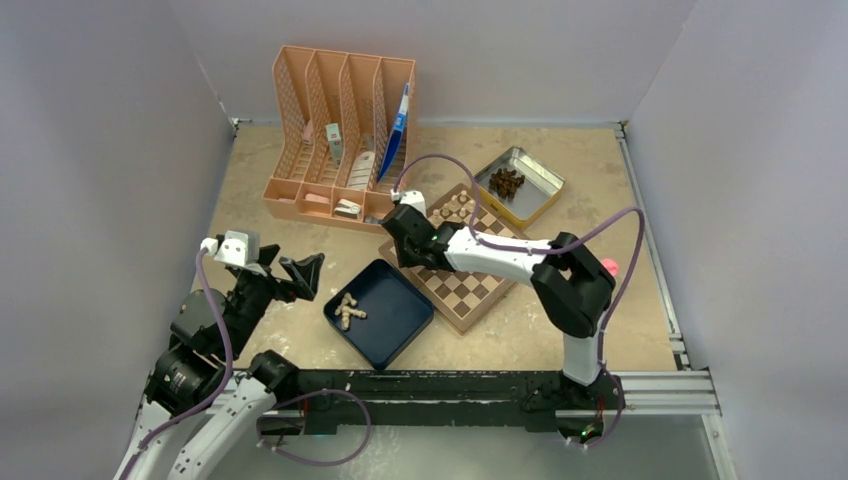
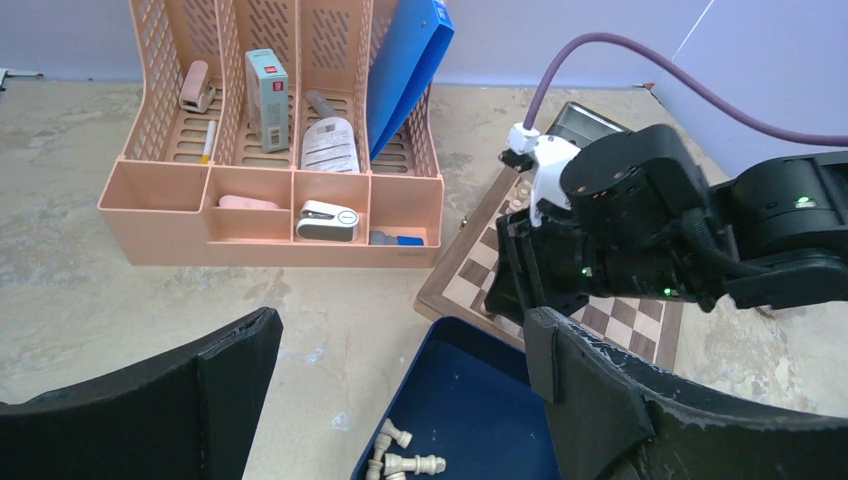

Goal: Set up the chess pieces on the board
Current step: Place the chess piece on the chessboard, then pick up the chess piece from the storage box, then place the chess piece on the chessboard.

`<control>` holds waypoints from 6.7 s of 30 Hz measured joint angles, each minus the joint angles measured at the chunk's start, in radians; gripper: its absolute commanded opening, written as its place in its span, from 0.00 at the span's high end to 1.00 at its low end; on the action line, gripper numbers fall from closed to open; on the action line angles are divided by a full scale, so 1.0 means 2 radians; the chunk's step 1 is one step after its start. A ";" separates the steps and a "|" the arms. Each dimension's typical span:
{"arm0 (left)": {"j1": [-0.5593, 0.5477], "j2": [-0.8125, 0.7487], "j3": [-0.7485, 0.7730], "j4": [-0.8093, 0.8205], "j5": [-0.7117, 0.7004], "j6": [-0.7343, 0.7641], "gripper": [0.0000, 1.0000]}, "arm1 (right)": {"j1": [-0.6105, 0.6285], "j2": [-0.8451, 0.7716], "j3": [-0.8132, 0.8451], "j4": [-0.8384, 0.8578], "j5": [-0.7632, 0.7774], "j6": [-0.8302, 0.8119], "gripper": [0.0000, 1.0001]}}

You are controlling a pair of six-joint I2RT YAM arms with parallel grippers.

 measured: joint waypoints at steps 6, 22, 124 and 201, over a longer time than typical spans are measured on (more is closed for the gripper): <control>0.000 0.003 0.000 0.000 0.001 0.000 0.08 | 0.000 -0.043 0.000 -0.004 0.003 0.002 0.62; 0.000 0.017 0.000 0.000 0.005 -0.002 0.08 | 0.080 -0.105 -0.060 0.100 -0.065 -0.073 0.62; 0.000 0.209 -0.098 0.131 0.547 0.264 0.24 | 0.065 -0.278 -0.172 0.075 -0.210 -0.102 0.92; 0.000 0.151 -0.140 0.361 0.474 -0.007 1.00 | 0.065 -0.484 -0.328 0.329 -0.205 0.081 0.64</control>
